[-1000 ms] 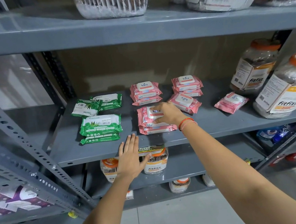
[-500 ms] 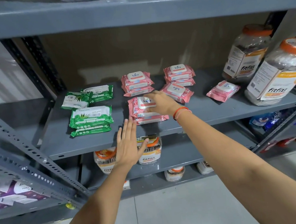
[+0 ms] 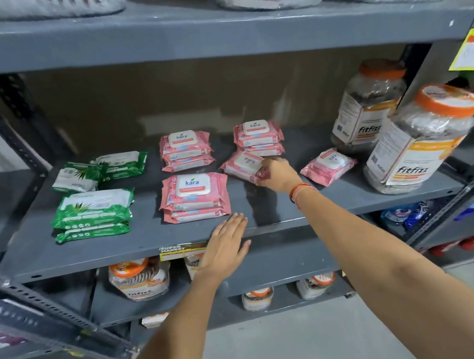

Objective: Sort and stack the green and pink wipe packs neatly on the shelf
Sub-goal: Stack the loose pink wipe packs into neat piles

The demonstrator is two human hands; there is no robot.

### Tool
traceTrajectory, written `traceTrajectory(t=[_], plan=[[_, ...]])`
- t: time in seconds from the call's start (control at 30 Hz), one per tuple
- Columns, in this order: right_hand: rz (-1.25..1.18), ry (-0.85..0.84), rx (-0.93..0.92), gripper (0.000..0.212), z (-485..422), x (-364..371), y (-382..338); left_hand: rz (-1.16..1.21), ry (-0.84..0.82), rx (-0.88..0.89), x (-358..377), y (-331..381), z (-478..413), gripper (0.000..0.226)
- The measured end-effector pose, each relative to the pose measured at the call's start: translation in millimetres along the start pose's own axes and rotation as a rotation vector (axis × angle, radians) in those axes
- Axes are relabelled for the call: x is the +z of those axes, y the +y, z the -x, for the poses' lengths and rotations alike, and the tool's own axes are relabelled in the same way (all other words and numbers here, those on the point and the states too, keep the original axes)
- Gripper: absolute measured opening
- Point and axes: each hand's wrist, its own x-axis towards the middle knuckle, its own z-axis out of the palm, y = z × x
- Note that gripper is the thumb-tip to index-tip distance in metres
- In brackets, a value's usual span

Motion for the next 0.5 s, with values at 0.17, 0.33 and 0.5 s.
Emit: traceTrajectory(t=[0.17, 0.33, 0.5], plan=[[0.009, 0.032, -0.023, 0.089, -17, -2, -5, -0.053, 0.007, -0.038, 6, -4, -7, 0.052], [0.000, -0.109, 0.015, 0.106, -32, 0, -18, -0.015, 0.055, 0.018, 11, -7, -5, 0.055], [0.093, -0.030, 0.030, 0.086, -32, 8, -18, -0.005, 0.025, -0.012, 9, -5, -4, 0.051]])
